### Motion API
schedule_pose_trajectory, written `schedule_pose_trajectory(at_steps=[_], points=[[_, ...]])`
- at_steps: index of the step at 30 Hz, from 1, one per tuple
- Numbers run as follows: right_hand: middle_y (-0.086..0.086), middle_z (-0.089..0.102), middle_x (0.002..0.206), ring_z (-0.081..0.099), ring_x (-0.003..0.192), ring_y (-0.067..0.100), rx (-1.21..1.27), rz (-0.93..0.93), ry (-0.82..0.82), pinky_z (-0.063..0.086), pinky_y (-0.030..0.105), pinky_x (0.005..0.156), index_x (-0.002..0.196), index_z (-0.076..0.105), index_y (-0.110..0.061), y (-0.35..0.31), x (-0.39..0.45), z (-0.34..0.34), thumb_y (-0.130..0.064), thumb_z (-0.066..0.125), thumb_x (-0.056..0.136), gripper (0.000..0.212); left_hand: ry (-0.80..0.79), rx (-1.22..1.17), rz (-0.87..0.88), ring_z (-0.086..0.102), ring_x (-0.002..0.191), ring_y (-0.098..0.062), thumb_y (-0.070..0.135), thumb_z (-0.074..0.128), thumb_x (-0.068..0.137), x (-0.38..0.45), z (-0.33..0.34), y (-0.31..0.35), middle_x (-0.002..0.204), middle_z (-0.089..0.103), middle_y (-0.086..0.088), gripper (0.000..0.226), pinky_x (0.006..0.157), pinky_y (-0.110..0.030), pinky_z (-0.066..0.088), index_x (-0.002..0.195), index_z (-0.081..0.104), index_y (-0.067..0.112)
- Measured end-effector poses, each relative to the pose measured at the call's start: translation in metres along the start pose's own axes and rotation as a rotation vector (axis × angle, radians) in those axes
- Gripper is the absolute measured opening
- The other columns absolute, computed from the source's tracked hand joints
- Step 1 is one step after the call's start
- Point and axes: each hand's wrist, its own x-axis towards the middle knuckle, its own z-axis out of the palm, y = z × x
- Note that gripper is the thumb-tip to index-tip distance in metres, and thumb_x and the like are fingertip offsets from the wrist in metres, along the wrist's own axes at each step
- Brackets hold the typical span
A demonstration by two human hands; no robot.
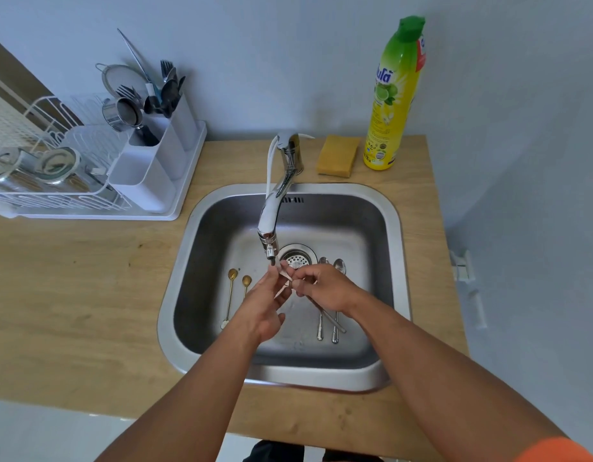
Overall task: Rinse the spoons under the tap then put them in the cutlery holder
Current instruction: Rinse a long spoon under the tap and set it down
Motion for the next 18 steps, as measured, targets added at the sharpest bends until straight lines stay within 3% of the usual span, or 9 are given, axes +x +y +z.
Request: schedule_pose_trajectory(at_steps=[3, 6, 9, 11, 14, 18], points=[[0.005, 0.073, 0.083, 0.061, 0.075, 0.013, -0.018, -0.023, -0.016, 0.050, 0.033, 0.078, 0.092, 0.079, -0.019, -0.001, -0.001, 0.001, -0.025, 0.071, 0.097, 0.011, 0.010, 0.022, 0.007, 0.061, 0.114, -0.010, 0.062, 0.061, 0.095, -0.002, 0.002, 0.004, 0.095, 0.079, 0.018, 0.038, 0.103, -0.049, 0.021, 0.080, 0.083, 0.035], [0.001, 0.075, 0.087, 0.065, 0.081, 0.015, -0.047, -0.046, -0.025, 0.053, 0.036, 0.081, 0.091, 0.080, -0.024, 0.001, -0.001, 0.003, -0.028, 0.073, 0.096, 0.010, 0.115, 0.122, 0.044, 0.064, 0.102, -0.012, 0.064, 0.072, 0.085, -0.009, 0.006, 0.009, 0.088, 0.077, 0.013, 0.042, 0.094, -0.045, 0.031, 0.067, 0.076, 0.027], [-0.007, 0.074, 0.082, 0.063, 0.076, 0.007, -0.049, -0.030, -0.006, 0.052, 0.032, 0.076, 0.087, 0.080, -0.031, 0.003, 0.001, 0.007, -0.032, 0.075, 0.094, 0.009, 0.211, 0.200, 0.168, 0.070, 0.099, -0.017, 0.056, 0.073, 0.090, -0.010, 0.008, 0.010, 0.086, 0.080, 0.008, 0.035, 0.083, -0.038, 0.038, 0.080, 0.081, 0.022], [-0.011, 0.077, 0.079, 0.066, 0.073, 0.001, 0.018, -0.005, 0.018, 0.052, 0.027, 0.074, 0.083, 0.080, -0.035, 0.002, 0.002, 0.012, -0.029, 0.079, 0.092, 0.010, 0.249, 0.270, 0.266, 0.069, 0.104, -0.019, 0.044, 0.061, 0.102, -0.010, 0.009, 0.011, 0.096, 0.080, 0.004, 0.033, 0.088, -0.039, 0.039, 0.091, 0.082, 0.021], [-0.009, 0.080, 0.083, 0.072, 0.079, 0.002, 0.083, -0.002, 0.054, 0.058, 0.028, 0.084, 0.083, 0.081, -0.034, 0.001, 0.004, 0.019, -0.022, 0.082, 0.089, 0.013, 0.245, 0.407, 0.351, 0.063, 0.105, -0.013, 0.034, 0.043, 0.111, -0.011, 0.006, 0.011, 0.102, 0.074, 0.008, 0.039, 0.088, -0.035, 0.041, 0.094, 0.077, 0.025], [-0.002, 0.081, 0.088, 0.074, 0.088, 0.009, 0.171, 0.022, 0.065, 0.057, 0.032, 0.095, 0.092, 0.083, -0.025, 0.000, 0.007, 0.022, -0.018, 0.080, 0.090, 0.009, 0.183, 0.543, 0.359, 0.060, 0.109, -0.015, 0.039, 0.045, 0.110, -0.009, -0.009, 0.006, 0.112, 0.069, 0.003, 0.035, 0.092, -0.037, 0.045, 0.110, 0.078, 0.027]])
